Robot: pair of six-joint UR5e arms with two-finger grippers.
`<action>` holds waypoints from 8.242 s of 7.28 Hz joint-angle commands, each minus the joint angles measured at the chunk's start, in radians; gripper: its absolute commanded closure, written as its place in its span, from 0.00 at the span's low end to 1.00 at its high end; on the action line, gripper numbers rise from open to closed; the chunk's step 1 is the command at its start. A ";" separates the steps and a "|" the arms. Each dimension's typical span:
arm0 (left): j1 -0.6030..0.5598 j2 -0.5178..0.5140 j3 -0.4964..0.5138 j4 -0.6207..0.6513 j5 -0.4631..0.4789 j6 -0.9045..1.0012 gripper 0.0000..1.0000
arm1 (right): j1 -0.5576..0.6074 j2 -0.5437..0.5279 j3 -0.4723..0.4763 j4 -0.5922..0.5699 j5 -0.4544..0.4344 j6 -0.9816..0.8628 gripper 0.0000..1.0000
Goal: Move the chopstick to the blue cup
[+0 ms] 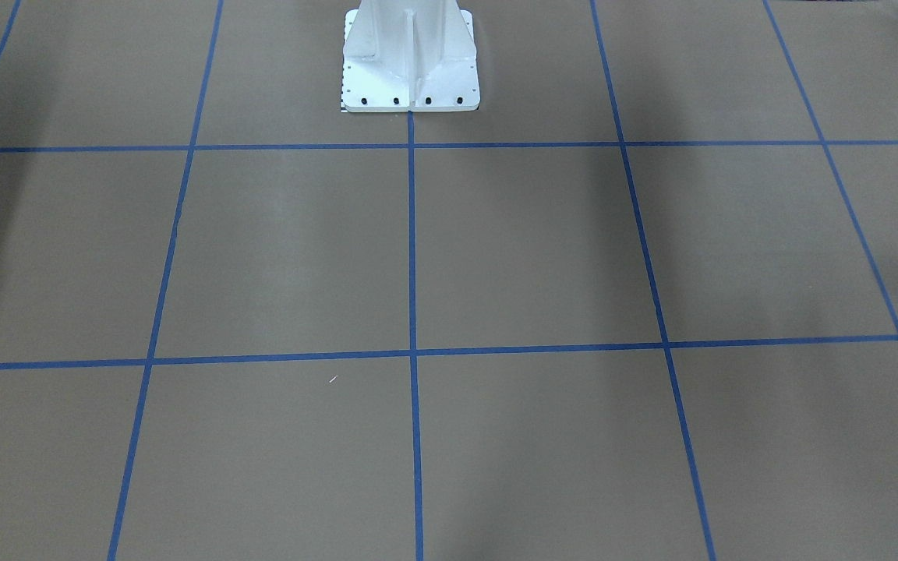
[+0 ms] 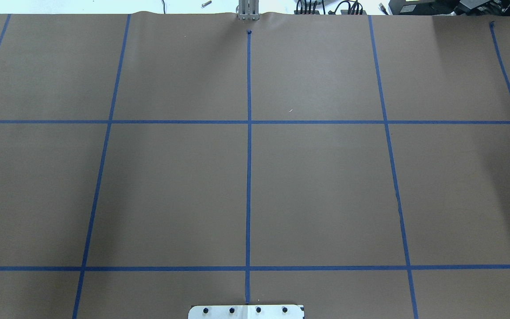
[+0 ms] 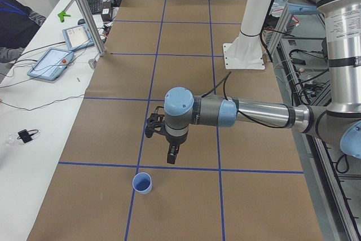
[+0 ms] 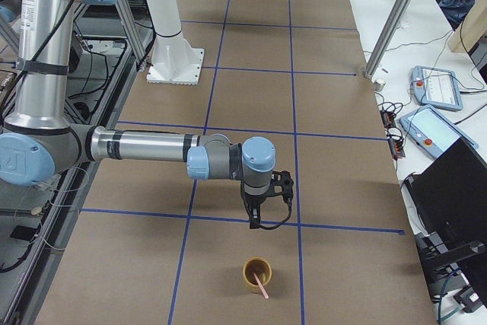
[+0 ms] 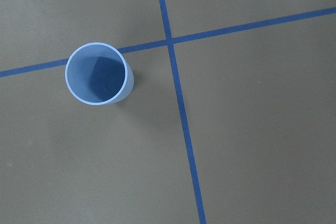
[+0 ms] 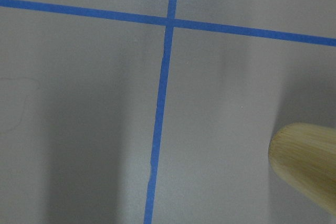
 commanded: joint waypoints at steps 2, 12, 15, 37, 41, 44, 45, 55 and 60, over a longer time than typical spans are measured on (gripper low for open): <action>0.000 0.001 -0.020 -0.002 0.000 0.000 0.01 | 0.015 -0.012 0.028 -0.001 0.005 0.001 0.00; 0.000 -0.153 0.091 -0.359 0.003 -0.063 0.02 | 0.015 0.088 0.032 0.211 0.075 0.147 0.00; -0.001 -0.227 0.472 -0.539 0.009 0.014 0.01 | -0.012 0.088 0.034 0.254 0.080 0.214 0.00; 0.314 -0.370 0.021 -0.241 -0.022 -0.634 1.00 | -0.034 0.085 0.026 0.252 0.084 0.212 0.00; 0.759 -0.670 -0.041 -0.139 0.240 -1.195 1.00 | -0.034 0.076 0.025 0.252 0.084 0.217 0.00; 1.023 -0.936 0.059 0.089 0.483 -1.420 1.00 | -0.034 0.076 0.023 0.252 0.086 0.228 0.00; 1.090 -0.967 0.104 0.084 0.549 -1.452 1.00 | -0.034 0.076 0.023 0.252 0.084 0.229 0.00; 1.188 -0.973 0.189 -0.025 0.691 -1.442 0.02 | -0.034 0.087 0.022 0.251 0.086 0.235 0.00; 0.917 -0.935 -0.050 0.221 0.446 -1.019 0.01 | -0.028 0.074 0.023 0.251 0.066 0.260 0.00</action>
